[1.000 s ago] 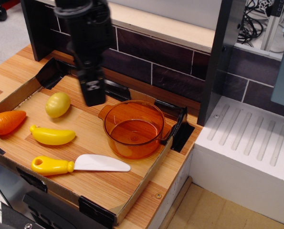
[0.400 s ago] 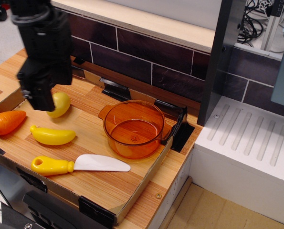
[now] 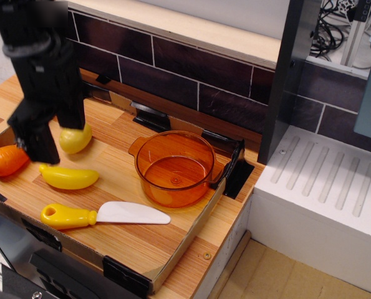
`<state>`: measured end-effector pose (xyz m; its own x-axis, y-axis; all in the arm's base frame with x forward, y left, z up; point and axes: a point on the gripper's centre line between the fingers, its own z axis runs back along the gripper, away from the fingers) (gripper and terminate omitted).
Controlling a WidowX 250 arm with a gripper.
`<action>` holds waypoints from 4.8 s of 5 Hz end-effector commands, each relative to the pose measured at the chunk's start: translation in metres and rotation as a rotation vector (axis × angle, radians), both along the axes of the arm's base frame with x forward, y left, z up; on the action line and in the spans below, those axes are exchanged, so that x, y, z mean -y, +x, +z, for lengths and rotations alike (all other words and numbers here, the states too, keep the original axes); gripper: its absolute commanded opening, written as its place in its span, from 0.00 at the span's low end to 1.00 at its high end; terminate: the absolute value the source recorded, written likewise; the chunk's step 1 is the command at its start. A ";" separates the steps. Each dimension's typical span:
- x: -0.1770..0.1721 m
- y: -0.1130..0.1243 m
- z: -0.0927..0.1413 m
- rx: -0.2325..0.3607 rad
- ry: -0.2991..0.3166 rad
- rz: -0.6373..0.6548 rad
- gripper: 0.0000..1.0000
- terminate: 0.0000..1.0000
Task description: Put banana in pot
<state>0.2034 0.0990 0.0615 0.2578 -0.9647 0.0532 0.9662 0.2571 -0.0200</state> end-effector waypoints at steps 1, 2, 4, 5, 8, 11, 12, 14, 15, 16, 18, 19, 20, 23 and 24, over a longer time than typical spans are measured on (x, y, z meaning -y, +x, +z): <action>0.002 0.013 -0.014 0.037 0.031 0.097 1.00 0.00; 0.001 0.018 -0.026 0.030 0.050 0.159 1.00 0.00; 0.007 0.017 -0.036 0.032 0.054 0.211 1.00 0.00; 0.009 0.017 -0.039 0.032 0.057 0.236 1.00 0.00; 0.008 0.022 -0.053 0.041 0.091 0.262 1.00 0.00; 0.010 0.021 -0.051 0.041 0.125 0.249 0.00 0.00; 0.011 0.025 -0.033 0.067 0.136 0.295 0.00 0.00; 0.023 0.042 0.016 0.030 0.204 0.574 0.00 0.00; 0.043 0.065 0.025 0.003 0.195 0.672 0.00 0.00; 0.069 0.081 0.018 -0.014 0.205 0.693 0.00 0.00; 0.111 0.092 0.002 -0.030 0.171 0.648 0.00 0.00; 0.113 0.087 0.003 -0.041 0.153 0.621 1.00 0.00; 0.107 0.086 0.017 -0.016 0.082 0.654 1.00 0.00; 0.097 0.082 0.060 0.013 0.017 0.660 1.00 0.00; 0.097 0.082 0.060 0.013 0.017 0.660 1.00 0.00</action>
<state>0.2740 -0.0060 0.1041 0.7951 -0.6064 -0.0020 0.6060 0.7947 -0.0353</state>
